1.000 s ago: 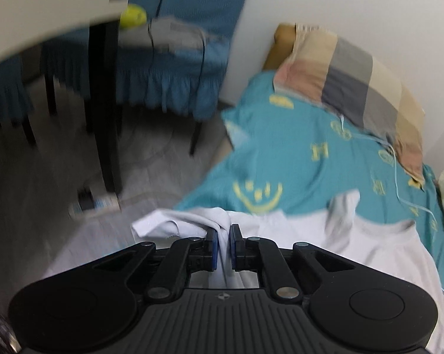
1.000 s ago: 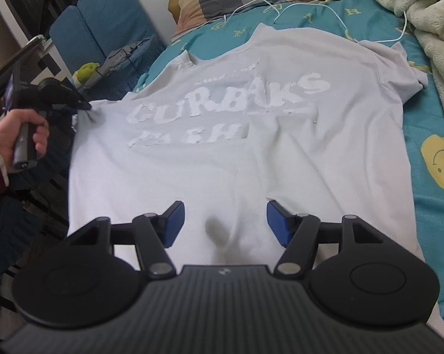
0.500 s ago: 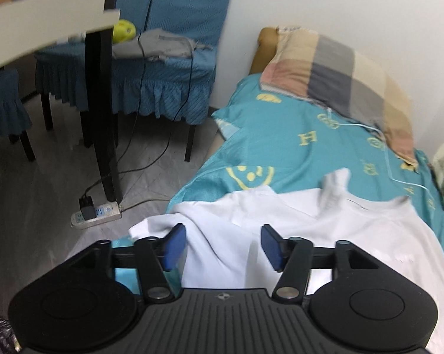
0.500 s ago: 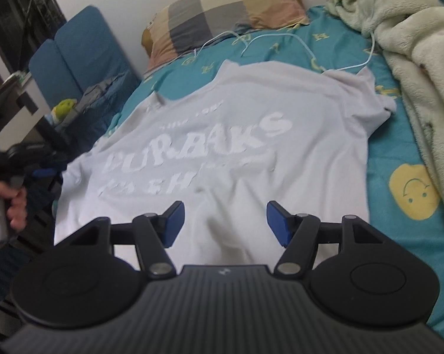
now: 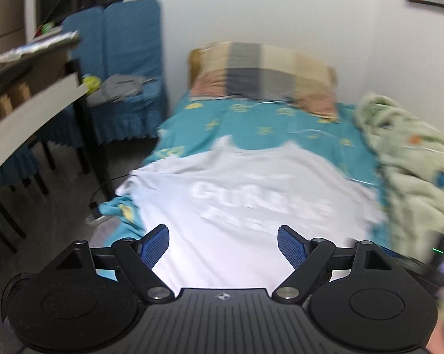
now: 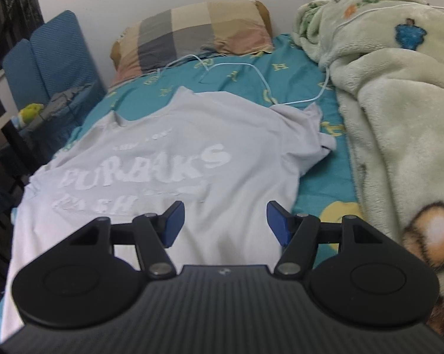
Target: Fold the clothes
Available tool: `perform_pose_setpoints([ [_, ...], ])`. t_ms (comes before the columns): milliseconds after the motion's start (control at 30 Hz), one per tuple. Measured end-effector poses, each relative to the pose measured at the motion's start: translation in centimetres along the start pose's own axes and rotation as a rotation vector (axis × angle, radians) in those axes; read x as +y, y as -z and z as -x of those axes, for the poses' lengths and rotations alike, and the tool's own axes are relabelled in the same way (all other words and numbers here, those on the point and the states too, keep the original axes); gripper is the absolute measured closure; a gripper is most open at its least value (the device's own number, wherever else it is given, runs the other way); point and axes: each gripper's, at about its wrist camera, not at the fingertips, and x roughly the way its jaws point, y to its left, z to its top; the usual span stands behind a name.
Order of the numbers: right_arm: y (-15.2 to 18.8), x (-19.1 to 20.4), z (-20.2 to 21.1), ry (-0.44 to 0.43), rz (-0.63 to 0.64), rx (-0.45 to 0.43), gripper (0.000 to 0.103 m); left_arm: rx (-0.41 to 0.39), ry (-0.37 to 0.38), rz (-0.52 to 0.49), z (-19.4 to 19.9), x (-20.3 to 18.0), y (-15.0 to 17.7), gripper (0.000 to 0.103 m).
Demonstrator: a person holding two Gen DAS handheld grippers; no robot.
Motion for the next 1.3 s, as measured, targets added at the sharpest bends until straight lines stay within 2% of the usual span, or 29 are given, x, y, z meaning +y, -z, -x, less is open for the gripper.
perform_pose_setpoints([
  [67, -0.4, -0.4, -0.6, 0.026, 0.005, 0.010, 0.039, -0.013, 0.039, -0.027, 4.3, -3.2, 0.8, 0.019],
  [167, -1.1, -0.8, -1.2, 0.065, 0.024, 0.010, 0.039, -0.048, 0.086, -0.117, 10.4, -8.2, 2.5, 0.012],
  [267, -1.5, -1.2, -1.2, 0.082, 0.022, 0.005, 0.039, -0.063, 0.138, -0.186, 14.6, -11.8, 3.9, 0.011],
  [333, -1.6, -1.5, -1.0, 0.073, 0.007, 0.001, 0.039, -0.063, 0.172, -0.213, 16.5, -13.3, 4.6, 0.011],
  [500, -1.6, -1.1, -0.1, 0.056, 0.012, -0.026, 0.039, -0.073, 0.237, -0.260, 18.2, -14.3, 5.4, 0.008],
  [567, -1.6, -1.0, 0.0, 0.046, 0.017, -0.027, 0.039, -0.042, 0.256, -0.245, 17.6, -13.9, 5.3, 0.008],
  [700, -1.6, -1.1, -0.3, 0.042, 0.004, -0.017, 0.039, -0.056, 0.273, -0.228, 16.6, -13.0, 4.9, 0.008],
  [800, -1.6, -1.2, -0.6, 0.022, -0.012, -0.007, 0.039, -0.029, 0.299, -0.171, 15.6, -11.7, 3.8, 0.008],
  [900, -1.6, -1.2, -0.8, 0.024, -0.015, -0.009, 0.039, -0.024, 0.308, -0.164, 14.8, -11.3, 3.1, 0.008],
  [1033, -1.7, -2.0, -1.4, 0.014, -0.081, 0.005, 0.039, -0.080, 0.265, -0.146, 12.2, -10.4, 2.9, 0.006],
  [1133, -2.2, -3.4, -1.5, 0.015, -0.149, -0.010, 0.039, -0.079, 0.210, -0.093, 7.8, -8.3, 3.5, 0.006],
  [1300, -2.9, -6.9, -2.3, 0.024, -0.338, -0.011, 0.035, -0.116, 0.066, -0.118, -0.1, -4.8, 4.9, 0.006],
])
